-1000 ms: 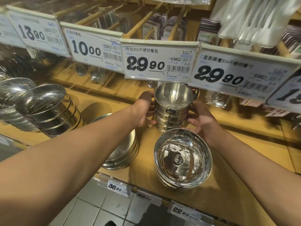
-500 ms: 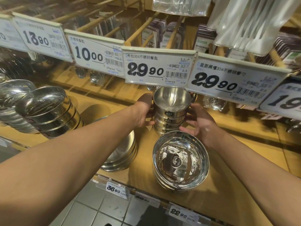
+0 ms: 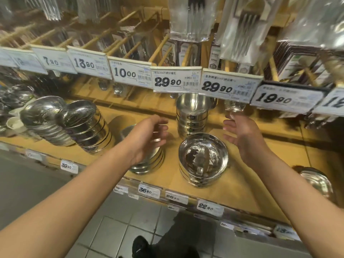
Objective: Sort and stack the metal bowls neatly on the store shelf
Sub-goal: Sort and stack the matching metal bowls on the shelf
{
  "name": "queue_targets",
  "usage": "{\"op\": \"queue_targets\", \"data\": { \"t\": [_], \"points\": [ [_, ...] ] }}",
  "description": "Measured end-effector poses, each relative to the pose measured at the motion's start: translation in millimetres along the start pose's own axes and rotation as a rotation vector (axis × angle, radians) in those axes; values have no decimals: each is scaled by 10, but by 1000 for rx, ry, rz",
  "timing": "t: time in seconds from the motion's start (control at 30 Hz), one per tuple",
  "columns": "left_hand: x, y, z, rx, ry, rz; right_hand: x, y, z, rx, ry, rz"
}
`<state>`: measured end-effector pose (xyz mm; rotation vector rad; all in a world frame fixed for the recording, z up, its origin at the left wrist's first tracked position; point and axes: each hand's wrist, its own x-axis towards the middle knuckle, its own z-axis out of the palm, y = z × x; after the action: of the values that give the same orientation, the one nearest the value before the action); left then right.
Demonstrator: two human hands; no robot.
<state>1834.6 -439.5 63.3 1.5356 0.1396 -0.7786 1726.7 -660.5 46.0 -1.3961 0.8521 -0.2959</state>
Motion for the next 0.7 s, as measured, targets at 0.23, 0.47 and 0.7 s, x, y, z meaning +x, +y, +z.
{"op": "queue_targets", "data": {
  "t": [0.23,0.47,0.7],
  "points": [
    [-784,26,-974,-46,34,78,-879,-122,613,-27,-168,-13],
    [-972,123,-2269,-118,184,114,-1401,59,1696,28,-282,95],
    [-960,79,-3566,-231,221,53,-1701,229,2981,34,-281,190]
  ]
}}
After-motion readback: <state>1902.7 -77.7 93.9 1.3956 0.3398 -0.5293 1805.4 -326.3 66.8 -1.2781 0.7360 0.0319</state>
